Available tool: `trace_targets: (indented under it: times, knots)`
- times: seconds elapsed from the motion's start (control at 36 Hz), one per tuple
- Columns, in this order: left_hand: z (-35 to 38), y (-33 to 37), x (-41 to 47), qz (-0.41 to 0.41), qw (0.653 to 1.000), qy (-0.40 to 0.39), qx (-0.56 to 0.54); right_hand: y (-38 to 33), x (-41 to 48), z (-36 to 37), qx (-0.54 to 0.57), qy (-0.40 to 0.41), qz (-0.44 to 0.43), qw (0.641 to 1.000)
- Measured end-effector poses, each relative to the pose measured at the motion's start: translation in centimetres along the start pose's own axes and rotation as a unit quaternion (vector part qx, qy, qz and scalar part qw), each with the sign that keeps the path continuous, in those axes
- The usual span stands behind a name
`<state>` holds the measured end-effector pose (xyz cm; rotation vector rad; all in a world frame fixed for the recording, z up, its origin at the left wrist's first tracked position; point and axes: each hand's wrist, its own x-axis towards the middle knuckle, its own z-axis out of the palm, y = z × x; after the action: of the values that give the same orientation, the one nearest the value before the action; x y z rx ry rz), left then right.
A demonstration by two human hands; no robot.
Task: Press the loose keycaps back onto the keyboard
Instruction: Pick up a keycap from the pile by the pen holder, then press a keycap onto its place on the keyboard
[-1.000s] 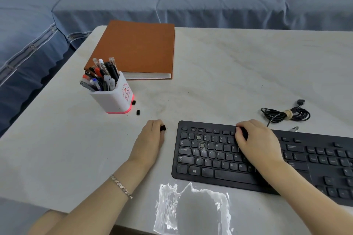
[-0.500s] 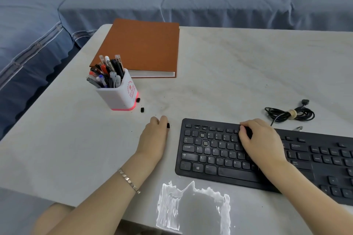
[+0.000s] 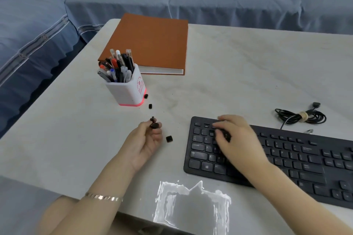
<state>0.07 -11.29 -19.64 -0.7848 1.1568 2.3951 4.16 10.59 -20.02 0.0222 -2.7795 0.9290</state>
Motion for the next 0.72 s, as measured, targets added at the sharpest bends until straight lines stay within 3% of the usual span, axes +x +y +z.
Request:
trace_targets:
  times: [0.14, 0.28, 0.39, 0.5, 0.56, 0.61, 0.64, 0.72]
  knots:
    - [-1.2, 0.5, -1.3, -0.06, 0.993, -0.033, -0.1, -4.6, 0.9, 3.4, 0.024, -0.093, -0.105, 0.99]
    - [-1.7, 1.0, -2.1, -0.047, 0.996, -0.006, -0.079, -6.1, 2.1, 6.4, -0.076, -0.262, -0.107, 0.956]
    - [-2.3, 1.4, -2.6, -0.042, 0.997, 0.011, -0.067, -6.3, 2.3, 7.9, -0.151, -0.283, -0.134, 0.938]
    - [-2.5, 1.4, -2.9, -0.046, 0.996, 0.027, -0.066, -6.3, 2.3, 8.2, -0.152, -0.28, -0.137, 0.938]
    - [-2.6, 1.3, -3.1, -0.048, 0.997, 0.032, -0.058, -6.4, 2.0, 8.0, -0.073, -0.264, -0.098, 0.957]
    - [-2.6, 1.2, -3.1, -0.046, 0.997, 0.038, -0.044, -7.0, 1.6, 7.1, 0.085, -0.221, -0.001, 0.972]
    - [-2.7, 1.1, -3.1, -0.041, 0.998, 0.04, -0.028, -7.3, 1.4, 6.5, 0.18, -0.203, 0.058, 0.961]
    - [-2.8, 0.5, -3.3, -0.029, 0.999, 0.036, 0.018, -7.7, 0.6, 4.9, 0.453, -0.188, 0.209, 0.846]
